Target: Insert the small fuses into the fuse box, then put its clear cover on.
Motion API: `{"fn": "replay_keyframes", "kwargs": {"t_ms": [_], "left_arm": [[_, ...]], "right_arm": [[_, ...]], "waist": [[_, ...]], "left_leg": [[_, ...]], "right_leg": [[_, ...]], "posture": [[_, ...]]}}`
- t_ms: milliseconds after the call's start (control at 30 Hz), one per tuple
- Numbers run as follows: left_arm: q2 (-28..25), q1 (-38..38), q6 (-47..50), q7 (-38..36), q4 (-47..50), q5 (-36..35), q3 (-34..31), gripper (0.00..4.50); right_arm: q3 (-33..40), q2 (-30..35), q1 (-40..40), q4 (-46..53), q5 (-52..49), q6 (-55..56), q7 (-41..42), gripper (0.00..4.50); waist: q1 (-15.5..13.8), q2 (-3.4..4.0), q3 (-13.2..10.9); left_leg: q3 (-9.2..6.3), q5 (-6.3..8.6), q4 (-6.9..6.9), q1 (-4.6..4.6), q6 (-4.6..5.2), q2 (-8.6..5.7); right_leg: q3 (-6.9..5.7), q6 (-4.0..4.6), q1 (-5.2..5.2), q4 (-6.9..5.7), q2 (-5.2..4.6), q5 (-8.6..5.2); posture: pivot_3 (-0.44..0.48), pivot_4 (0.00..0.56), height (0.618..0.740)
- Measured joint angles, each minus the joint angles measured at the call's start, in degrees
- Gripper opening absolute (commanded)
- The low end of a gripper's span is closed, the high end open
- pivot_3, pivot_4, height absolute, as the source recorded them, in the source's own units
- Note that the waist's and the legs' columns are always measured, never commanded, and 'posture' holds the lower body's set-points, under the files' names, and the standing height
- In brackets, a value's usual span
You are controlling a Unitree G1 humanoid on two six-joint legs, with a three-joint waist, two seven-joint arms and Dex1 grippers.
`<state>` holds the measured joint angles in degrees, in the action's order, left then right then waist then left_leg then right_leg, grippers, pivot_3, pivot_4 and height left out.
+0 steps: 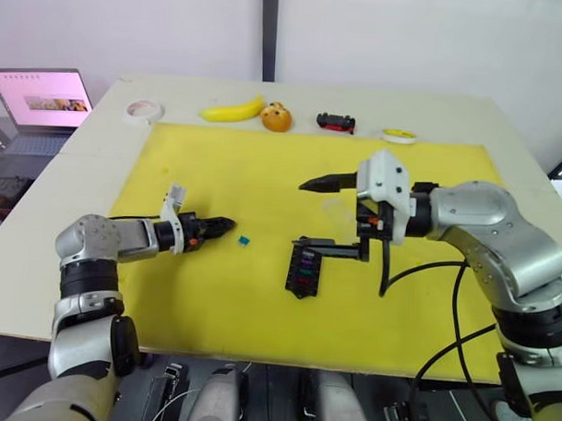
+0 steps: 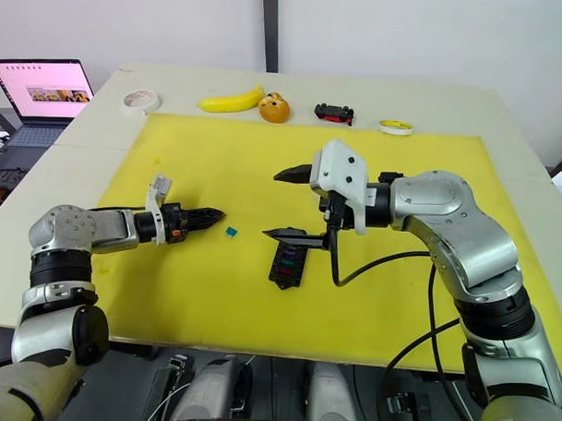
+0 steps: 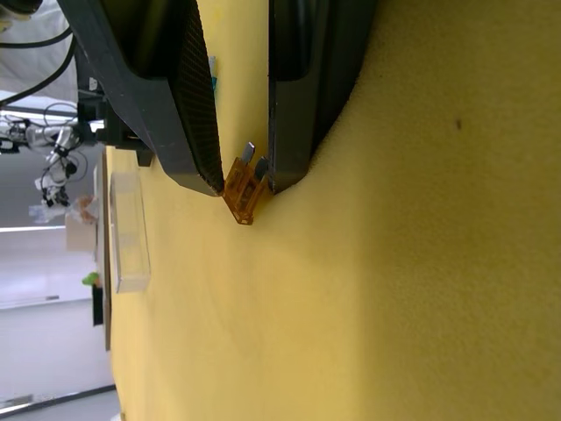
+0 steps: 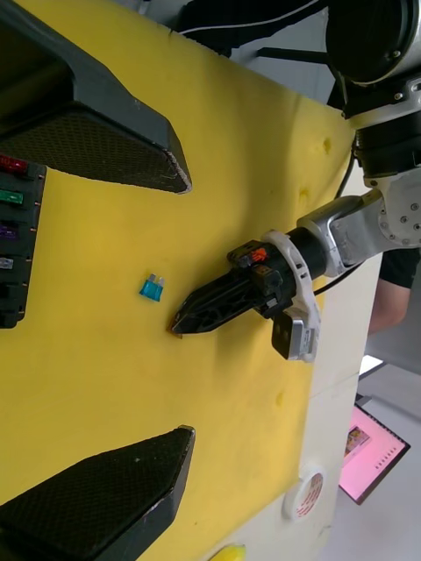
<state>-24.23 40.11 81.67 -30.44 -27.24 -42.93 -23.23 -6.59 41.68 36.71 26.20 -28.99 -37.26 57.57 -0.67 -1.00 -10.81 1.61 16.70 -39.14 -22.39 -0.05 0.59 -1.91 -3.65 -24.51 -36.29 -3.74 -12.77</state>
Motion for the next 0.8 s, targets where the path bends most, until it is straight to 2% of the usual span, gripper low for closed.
{"fn": "replay_keyframes", "kwargs": {"t_ms": [100, 200, 233, 633, 800], "left_arm": [[-0.23, -0.02, -0.71, -0.80, -0.60, 0.00, 0.56, 0.87], [-0.39, -0.07, -1.30, -1.21, -0.86, 0.01, 1.21, 0.13], [-0.39, -0.07, -1.48, -1.53, -0.85, 0.00, 1.60, 0.04], [-1.66, -2.65, -3.92, -4.63, 0.92, -0.56, 2.15, 0.04], [-4.15, -6.93, -4.08, -8.02, 4.56, -4.34, -0.88, 0.04]], "right_arm": [[0.00, 0.00, -0.01, 0.36, -0.01, -0.02, 0.00, 4.50], [0.00, 0.00, -0.28, 0.69, -0.03, -0.05, -0.01, 4.50], [0.00, 0.00, -0.35, 0.70, -0.03, -0.11, -0.02, 4.50], [0.00, 0.00, -0.60, 0.88, -0.13, -1.13, -0.28, 4.50], [0.00, 0.01, -0.63, 1.09, -0.50, -1.18, -0.29, 4.50]], "waist": [[-0.01, 0.03, 0.02], [-0.04, 0.06, 0.05], [-0.03, 0.08, 0.06], [0.26, 0.27, 0.21], [1.61, 0.19, 0.16]], "left_leg": [[0.00, 0.00, 0.00, 0.01, 0.00, 0.00], [0.00, 0.00, 0.00, 0.01, 0.00, 0.00], [0.00, 0.00, 0.00, 0.01, 0.00, 0.01], [0.02, 0.00, 0.02, 0.04, 0.00, 0.07], [0.03, 0.00, 0.09, -0.01, 0.00, 0.27]], "right_leg": [[0.00, 0.00, 0.00, 0.00, 0.01, 0.00], [0.00, 0.00, 0.00, 0.00, 0.00, 0.00], [0.00, 0.00, 0.00, 0.00, 0.00, 0.00], [0.01, 0.00, 0.00, 0.00, 0.05, 0.00], [0.03, 0.03, -0.13, -0.01, 0.08, -0.01]], "posture": [[0.000, 0.150, 0.737], [0.000, 0.150, 0.737], [0.000, 0.150, 0.737], [0.000, 0.150, 0.737], [0.000, 0.150, 0.737]]}}
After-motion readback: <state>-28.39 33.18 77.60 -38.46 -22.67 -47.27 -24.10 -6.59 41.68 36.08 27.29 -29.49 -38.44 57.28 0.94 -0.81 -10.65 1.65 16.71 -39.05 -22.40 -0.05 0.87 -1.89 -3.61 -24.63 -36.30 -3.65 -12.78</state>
